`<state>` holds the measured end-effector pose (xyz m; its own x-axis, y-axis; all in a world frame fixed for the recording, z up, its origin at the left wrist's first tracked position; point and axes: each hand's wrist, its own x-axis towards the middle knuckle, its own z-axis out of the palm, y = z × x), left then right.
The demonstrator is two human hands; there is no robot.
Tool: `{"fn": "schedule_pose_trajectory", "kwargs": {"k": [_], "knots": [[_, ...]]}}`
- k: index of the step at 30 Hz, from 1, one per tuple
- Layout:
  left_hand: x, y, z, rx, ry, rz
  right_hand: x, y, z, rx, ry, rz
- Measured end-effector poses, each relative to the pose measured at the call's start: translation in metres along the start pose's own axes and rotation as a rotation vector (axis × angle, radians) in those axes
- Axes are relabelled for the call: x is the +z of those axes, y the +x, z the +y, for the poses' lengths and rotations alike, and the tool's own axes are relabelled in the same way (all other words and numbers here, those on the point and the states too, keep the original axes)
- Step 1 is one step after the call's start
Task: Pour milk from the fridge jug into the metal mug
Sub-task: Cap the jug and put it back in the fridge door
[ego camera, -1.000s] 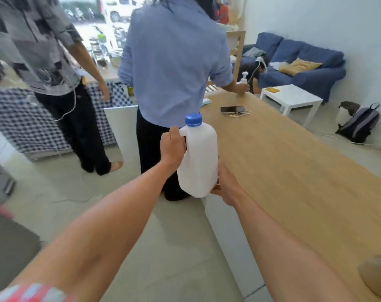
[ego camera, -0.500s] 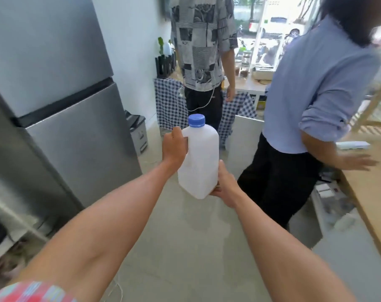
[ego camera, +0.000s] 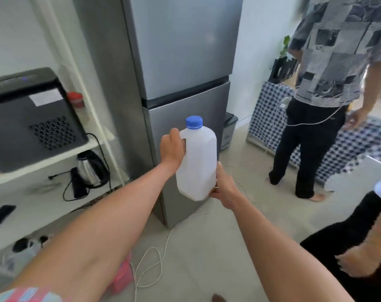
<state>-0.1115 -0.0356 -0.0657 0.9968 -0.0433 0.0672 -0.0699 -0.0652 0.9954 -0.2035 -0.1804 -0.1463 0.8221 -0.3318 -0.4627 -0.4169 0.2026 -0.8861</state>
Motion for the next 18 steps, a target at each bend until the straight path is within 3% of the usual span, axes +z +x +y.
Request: {"fn": "schedule_pose_trajectory", "kwargs": {"k": [18], "knots": [[-0.087, 0.120, -0.021, -0.124, -0.068, 0.554, 0.135, 0.161, -0.073, 0.046, -0.315, -0.480]]}}
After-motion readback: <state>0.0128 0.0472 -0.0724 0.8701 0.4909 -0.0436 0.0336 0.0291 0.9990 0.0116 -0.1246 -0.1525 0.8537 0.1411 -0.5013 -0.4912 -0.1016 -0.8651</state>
